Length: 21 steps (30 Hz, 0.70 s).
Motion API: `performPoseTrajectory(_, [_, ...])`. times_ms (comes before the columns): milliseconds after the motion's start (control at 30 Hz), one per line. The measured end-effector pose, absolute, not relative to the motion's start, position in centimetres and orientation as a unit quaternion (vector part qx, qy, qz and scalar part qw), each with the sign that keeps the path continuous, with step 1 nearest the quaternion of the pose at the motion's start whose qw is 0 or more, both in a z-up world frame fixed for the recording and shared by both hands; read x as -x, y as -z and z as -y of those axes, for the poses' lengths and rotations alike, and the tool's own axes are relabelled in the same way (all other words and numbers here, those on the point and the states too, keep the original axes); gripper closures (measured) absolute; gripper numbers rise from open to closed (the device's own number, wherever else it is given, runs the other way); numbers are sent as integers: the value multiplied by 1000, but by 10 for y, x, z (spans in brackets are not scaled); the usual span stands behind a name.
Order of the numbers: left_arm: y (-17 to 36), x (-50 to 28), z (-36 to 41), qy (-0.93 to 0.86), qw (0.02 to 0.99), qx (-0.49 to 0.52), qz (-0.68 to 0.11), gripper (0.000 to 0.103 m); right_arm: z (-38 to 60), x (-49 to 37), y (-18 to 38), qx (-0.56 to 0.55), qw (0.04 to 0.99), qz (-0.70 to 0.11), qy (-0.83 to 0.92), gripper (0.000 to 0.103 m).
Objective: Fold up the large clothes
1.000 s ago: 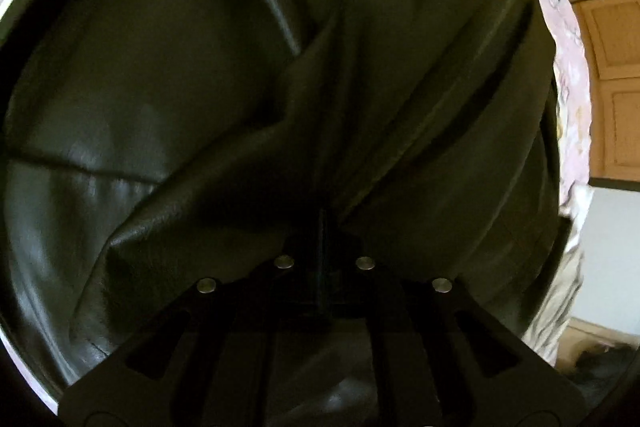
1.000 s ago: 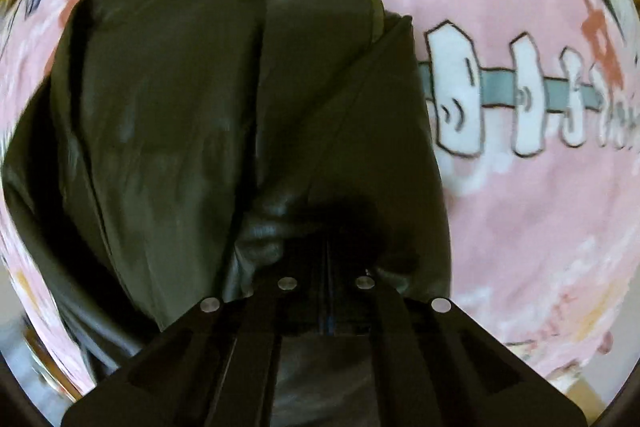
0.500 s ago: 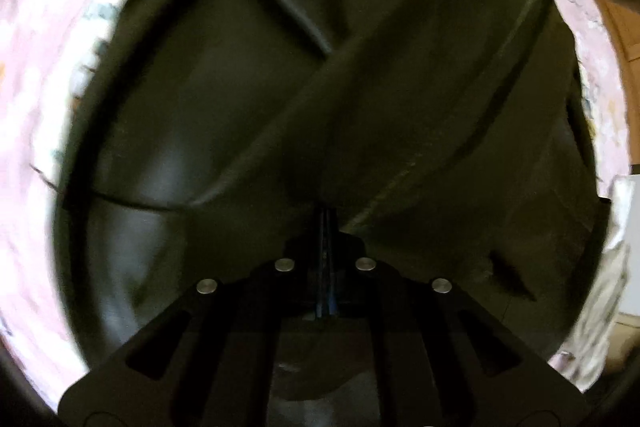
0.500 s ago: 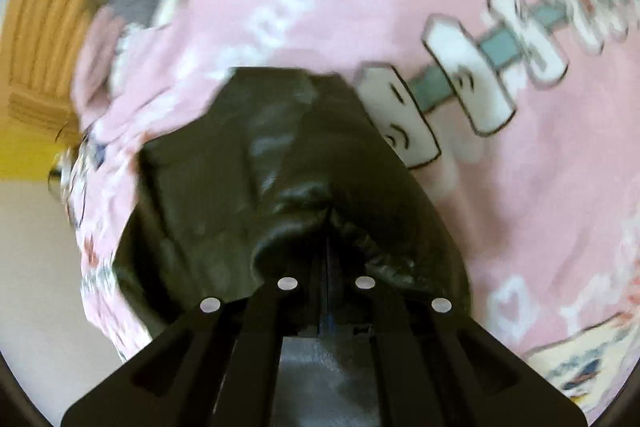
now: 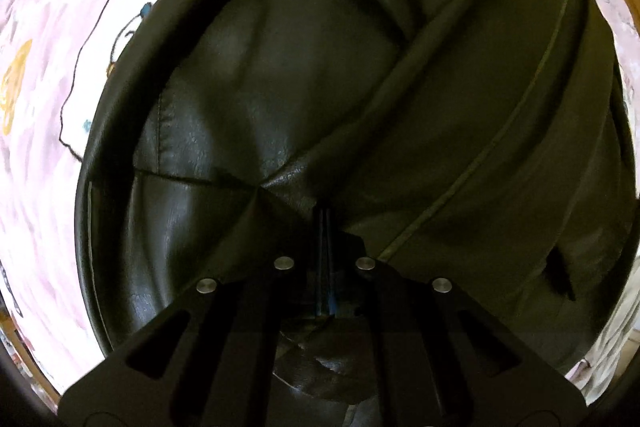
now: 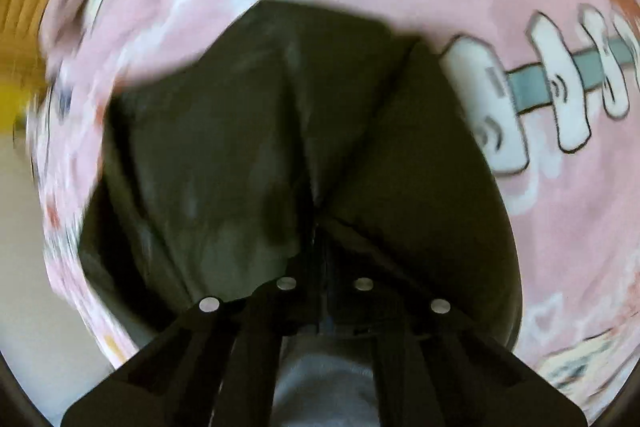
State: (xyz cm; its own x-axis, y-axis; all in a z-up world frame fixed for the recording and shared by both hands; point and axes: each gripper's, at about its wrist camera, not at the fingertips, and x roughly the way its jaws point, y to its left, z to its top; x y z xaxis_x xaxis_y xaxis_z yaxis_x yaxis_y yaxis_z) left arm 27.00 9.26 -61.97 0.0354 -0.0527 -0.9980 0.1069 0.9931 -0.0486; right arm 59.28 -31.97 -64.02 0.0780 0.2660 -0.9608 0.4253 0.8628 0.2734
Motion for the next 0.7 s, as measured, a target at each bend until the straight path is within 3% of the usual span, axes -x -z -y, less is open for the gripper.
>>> performPoseTrajectory(267, [623, -258, -50, 31, 726, -56, -684, 99, 367, -576, 648, -410, 709, -566, 92, 103])
performPoseTrajectory(433, [625, -275, -40, 27, 714, -120, -690, 99, 378, -560, 633, -442, 689, -574, 4, 100])
performPoseTrajectory(500, [621, -279, -41, 31, 712, -123, -691, 99, 386, -533, 612, -450, 678, -580, -25, 67])
performPoseTrajectory(533, [618, -280, -40, 32, 714, -124, -688, 99, 387, -519, 602, -440, 685, -580, -25, 42])
performPoseTrajectory(567, [614, -282, -43, 29, 719, -130, -682, 99, 393, -488, 579, -411, 716, -564, -19, 31])
performPoseTrajectory(700, [595, -289, -45, 10, 736, -137, -662, 98, 393, -408, 551, -342, 752, -561, -47, 36])
